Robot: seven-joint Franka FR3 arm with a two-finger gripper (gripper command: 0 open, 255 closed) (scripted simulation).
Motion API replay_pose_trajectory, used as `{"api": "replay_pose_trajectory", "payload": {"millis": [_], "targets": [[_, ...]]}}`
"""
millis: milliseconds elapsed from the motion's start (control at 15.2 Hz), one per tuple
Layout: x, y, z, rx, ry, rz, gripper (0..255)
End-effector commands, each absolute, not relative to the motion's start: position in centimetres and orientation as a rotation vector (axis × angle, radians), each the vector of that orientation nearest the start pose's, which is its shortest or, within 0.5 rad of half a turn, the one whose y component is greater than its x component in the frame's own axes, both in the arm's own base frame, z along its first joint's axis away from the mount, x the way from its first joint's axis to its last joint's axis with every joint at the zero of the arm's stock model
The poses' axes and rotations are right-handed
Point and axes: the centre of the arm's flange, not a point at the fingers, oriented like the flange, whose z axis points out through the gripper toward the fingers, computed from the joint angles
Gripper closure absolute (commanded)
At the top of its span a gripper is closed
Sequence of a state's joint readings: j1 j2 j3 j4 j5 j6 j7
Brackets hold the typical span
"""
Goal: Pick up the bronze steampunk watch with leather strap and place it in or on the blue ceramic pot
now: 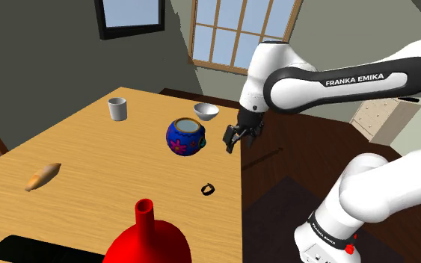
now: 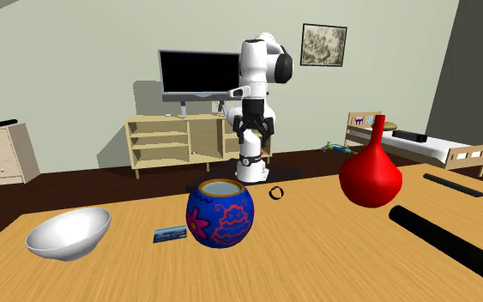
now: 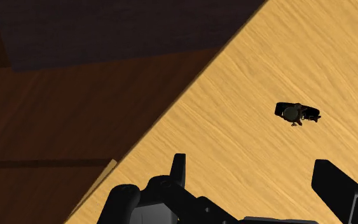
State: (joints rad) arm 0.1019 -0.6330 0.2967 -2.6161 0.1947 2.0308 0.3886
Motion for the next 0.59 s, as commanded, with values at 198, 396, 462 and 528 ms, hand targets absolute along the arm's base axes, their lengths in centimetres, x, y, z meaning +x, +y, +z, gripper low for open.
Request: {"api": "replay_pose_trajectory", "payload": {"millis": [198,396,462,528], "targets": [[33.6,19.0,39.3,-3.108,0.218,-0.055,0],[33.9,21.5,36.3,-3.1,0.229,-0.058,0],[34.0,22.3,35.3,-3.098,0.233,-0.058,0],[34.1,23.1,34.3,-3.096,0.236,-0.059,0]]}}
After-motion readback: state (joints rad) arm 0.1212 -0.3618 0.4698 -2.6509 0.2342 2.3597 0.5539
